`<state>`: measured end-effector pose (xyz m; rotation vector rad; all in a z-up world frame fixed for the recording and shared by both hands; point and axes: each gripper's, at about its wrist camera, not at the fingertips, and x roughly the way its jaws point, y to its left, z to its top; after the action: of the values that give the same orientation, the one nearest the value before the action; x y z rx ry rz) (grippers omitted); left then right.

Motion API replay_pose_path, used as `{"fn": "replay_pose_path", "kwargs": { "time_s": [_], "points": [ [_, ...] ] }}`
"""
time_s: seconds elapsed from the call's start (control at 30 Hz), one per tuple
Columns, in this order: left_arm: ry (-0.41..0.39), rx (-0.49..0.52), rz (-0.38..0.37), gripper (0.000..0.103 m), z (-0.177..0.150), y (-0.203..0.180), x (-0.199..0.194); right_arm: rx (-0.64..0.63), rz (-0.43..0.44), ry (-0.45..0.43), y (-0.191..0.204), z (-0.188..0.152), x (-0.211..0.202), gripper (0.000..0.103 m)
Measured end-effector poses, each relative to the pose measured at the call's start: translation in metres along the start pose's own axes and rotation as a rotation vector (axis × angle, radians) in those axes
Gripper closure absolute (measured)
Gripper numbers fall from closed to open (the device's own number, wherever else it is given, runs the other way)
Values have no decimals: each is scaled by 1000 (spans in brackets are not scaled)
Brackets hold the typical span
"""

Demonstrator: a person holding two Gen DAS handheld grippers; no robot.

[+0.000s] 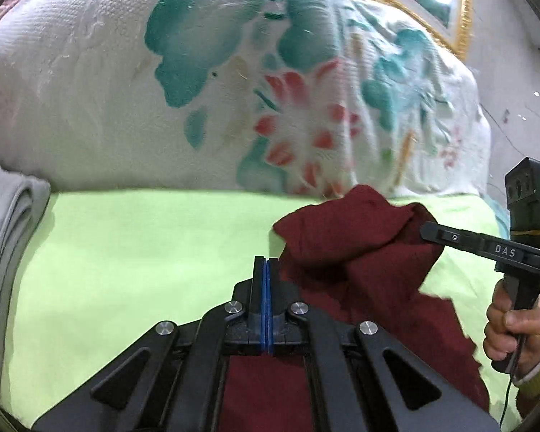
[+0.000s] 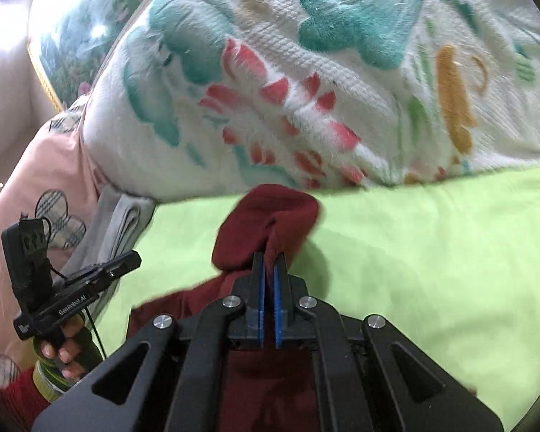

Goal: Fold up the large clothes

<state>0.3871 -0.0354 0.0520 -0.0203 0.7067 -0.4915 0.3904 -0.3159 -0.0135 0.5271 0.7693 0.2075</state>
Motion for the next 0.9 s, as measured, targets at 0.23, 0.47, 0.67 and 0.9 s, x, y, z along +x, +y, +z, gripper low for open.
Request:
{"fn": "replay_pose_path", "kwargs": {
  "time_s": [0.23,0.47,0.67,0.9],
  "points": [
    [165,-26,-109,97,-6,-26,31,48,-89,128,-20,-39,-2,97],
    [337,-187,-237,49,15,-28,107,108,-103,117,-39,-48,-4,75],
    [473,-326,-401,46,28,-35,173,147,-80,119,-49,-51,2,75],
    [346,-206,-344,97,26,-61,136,115,-102,115,-43,-49,2,99]
  ]
}}
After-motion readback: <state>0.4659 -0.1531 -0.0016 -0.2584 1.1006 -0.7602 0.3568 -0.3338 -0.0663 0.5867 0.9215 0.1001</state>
